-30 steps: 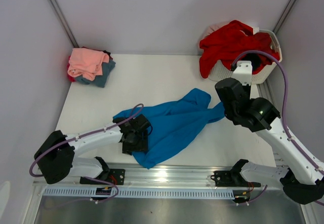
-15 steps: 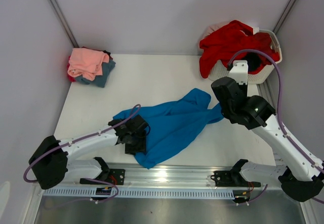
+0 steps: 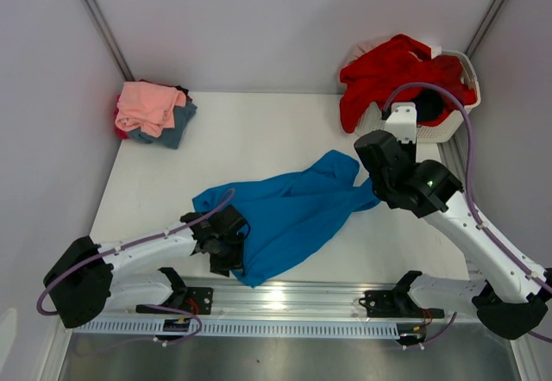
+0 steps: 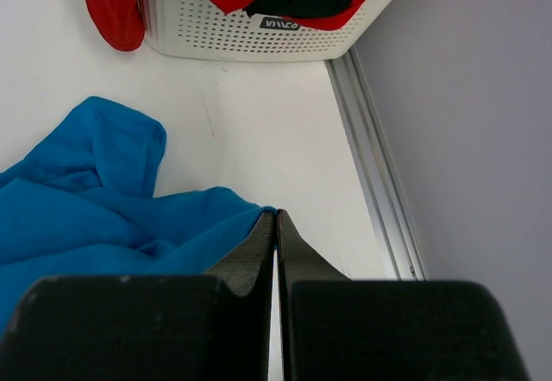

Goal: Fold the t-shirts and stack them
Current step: Flatten out the tshirt

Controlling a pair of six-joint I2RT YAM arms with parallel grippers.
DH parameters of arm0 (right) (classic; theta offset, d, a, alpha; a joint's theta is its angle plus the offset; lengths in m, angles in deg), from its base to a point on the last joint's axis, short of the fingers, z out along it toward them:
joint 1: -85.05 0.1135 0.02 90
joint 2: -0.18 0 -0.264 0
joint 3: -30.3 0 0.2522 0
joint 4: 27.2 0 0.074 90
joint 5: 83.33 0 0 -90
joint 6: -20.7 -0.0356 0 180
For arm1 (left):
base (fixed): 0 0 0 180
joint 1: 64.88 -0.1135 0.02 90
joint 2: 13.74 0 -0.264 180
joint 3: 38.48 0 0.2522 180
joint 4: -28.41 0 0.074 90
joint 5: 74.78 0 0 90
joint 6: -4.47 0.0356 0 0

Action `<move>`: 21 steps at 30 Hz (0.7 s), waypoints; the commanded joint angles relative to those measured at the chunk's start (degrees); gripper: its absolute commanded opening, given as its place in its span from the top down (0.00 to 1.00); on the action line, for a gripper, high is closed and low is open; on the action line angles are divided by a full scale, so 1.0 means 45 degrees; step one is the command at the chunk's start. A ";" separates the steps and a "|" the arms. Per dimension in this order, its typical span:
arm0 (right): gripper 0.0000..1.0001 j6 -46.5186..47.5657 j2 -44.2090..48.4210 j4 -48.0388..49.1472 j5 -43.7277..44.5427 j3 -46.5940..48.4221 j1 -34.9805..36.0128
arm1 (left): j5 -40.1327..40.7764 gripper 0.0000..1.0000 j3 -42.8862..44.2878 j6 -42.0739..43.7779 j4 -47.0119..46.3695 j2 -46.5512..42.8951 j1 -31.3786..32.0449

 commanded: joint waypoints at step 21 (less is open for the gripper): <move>1.00 -0.0631 -0.0221 -0.0616 0.0374 0.0362 0.0387 | -0.0999 0.55 0.0410 0.0416 -0.0492 -0.0395 0.0235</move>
